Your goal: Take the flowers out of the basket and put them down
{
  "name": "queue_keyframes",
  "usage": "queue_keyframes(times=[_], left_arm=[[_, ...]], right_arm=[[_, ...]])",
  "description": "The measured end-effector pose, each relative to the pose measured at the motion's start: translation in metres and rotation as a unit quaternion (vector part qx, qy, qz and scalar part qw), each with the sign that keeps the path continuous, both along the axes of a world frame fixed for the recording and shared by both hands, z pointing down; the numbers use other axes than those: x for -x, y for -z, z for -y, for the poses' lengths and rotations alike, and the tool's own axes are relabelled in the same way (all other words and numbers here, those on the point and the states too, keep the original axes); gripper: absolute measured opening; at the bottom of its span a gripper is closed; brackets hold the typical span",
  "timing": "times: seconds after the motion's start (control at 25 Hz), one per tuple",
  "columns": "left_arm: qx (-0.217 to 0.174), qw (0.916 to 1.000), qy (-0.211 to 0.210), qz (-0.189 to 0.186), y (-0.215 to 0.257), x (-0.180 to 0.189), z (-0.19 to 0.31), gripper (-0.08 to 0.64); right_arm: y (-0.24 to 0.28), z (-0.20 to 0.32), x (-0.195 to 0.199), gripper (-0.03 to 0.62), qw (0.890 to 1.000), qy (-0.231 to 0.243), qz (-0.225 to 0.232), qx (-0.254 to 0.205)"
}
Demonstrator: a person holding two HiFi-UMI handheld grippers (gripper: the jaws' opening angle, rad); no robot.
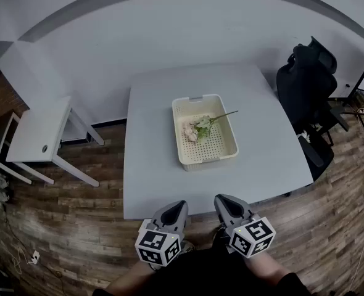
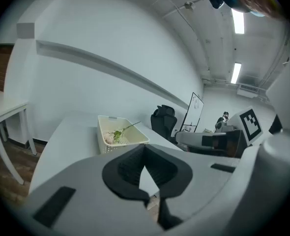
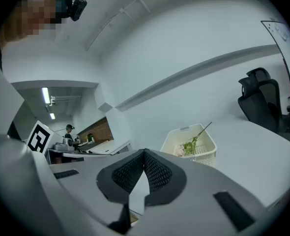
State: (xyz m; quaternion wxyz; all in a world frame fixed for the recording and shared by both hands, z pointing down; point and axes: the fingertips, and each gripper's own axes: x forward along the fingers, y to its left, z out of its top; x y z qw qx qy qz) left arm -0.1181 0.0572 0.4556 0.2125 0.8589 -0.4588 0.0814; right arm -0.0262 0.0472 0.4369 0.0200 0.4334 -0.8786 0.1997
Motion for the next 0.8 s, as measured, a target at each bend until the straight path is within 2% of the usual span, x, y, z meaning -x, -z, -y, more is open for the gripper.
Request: queue_keyframes(times=[0.8], left_arm=[[0.015,0.9999,-0.001,-0.002,-0.008,0.005,-0.007,0.007]], right_arm=[[-0.011,-0.006,0.010,0.025,1.000,0.013,0.014,0.024]])
